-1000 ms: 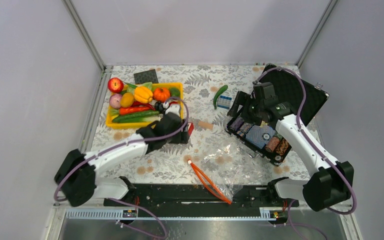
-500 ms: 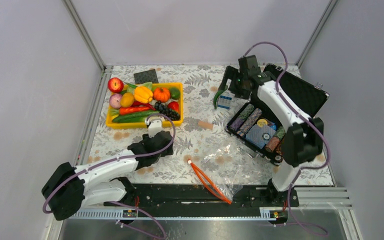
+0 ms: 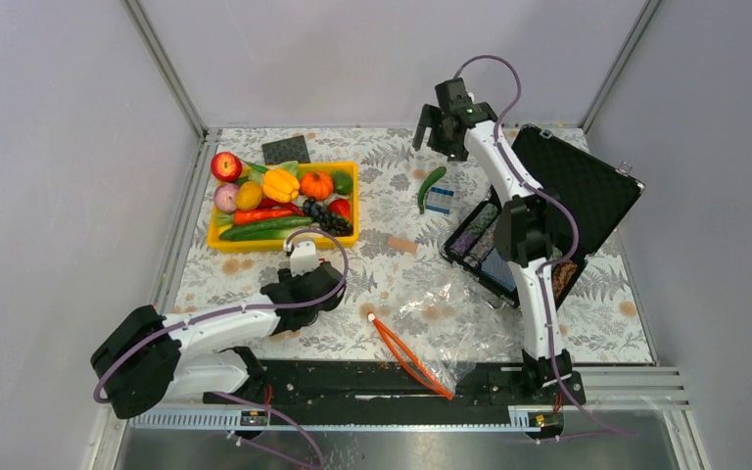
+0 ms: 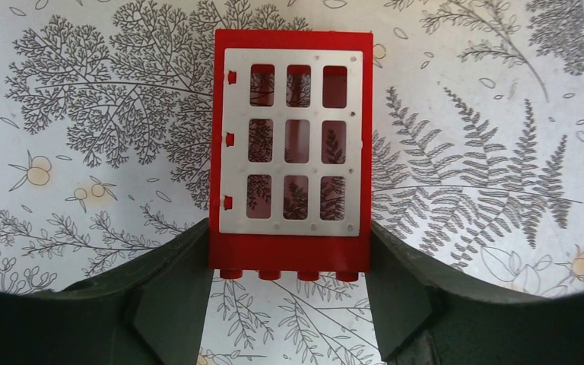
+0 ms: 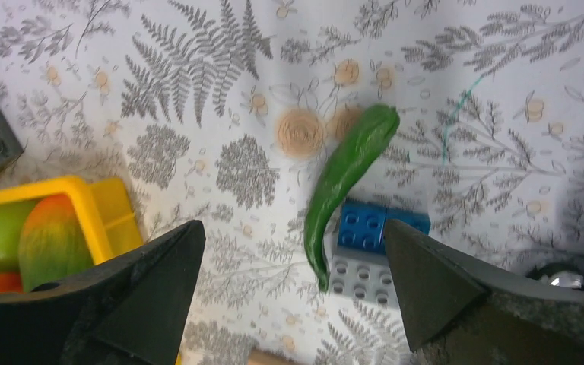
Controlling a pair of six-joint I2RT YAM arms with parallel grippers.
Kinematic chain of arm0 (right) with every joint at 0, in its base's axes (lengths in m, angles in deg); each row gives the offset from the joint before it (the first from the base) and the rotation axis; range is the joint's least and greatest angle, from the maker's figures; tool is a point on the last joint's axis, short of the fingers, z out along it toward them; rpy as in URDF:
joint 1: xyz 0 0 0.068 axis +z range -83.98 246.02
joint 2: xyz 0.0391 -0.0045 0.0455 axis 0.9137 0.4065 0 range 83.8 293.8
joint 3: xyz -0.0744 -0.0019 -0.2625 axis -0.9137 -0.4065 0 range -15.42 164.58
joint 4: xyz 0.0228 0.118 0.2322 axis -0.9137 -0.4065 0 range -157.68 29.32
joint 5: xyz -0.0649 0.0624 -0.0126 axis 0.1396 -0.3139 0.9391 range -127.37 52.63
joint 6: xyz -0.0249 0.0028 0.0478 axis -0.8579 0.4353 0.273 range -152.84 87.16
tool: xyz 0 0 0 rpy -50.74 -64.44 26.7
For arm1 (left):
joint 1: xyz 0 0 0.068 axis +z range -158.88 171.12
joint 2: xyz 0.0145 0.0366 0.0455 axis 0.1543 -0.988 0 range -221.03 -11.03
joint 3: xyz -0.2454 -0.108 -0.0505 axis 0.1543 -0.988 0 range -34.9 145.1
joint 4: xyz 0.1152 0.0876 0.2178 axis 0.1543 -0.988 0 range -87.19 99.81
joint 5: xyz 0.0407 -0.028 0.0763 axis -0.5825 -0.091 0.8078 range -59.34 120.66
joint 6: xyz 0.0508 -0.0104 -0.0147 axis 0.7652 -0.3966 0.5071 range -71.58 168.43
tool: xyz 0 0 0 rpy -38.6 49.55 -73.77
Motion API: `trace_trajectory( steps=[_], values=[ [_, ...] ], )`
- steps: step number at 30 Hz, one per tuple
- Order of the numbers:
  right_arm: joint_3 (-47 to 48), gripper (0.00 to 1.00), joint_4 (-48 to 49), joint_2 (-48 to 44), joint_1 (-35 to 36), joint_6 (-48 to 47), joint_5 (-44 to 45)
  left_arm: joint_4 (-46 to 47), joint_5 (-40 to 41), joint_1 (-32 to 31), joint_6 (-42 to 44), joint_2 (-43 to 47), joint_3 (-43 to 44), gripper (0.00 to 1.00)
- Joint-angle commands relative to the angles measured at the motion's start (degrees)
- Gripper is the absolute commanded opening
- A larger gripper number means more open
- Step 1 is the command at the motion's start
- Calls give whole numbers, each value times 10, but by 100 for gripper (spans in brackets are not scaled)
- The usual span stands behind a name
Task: Open the zip-top bag and remove the fake food
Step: Place the distractor at the center of the board, then pick up the fake vegetable from the center of the board.
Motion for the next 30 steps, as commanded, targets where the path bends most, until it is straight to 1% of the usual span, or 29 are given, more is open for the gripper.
trace_trajectory(
  steps=[1,3,6,9,12,15,24,27,30],
  values=[
    [93,95,-60,59,4,-21,41,-32,15,-4,-23,-16,17,49],
    [92,94,-56,74,2,-17,48,-43,21,-4,-28,-18,23,55],
    [88,92,-51,89,-1,-9,40,-51,24,-4,-34,-21,26,60],
    [88,90,-46,102,-1,-9,36,-57,25,-4,-39,-22,30,67],
    [90,88,-46,115,-2,-12,34,-68,31,-4,-42,-21,35,73],
    [88,85,-48,125,-2,-14,36,-72,33,-4,-43,-15,36,75],
    [90,73,-49,145,-3,-19,23,-98,43,-4,-47,11,46,77],
    [90,67,-51,150,-3,-21,16,-113,54,-4,-53,29,53,77],
    [90,57,-56,153,-3,-26,15,-126,59,-4,-52,45,58,78]
  ],
)
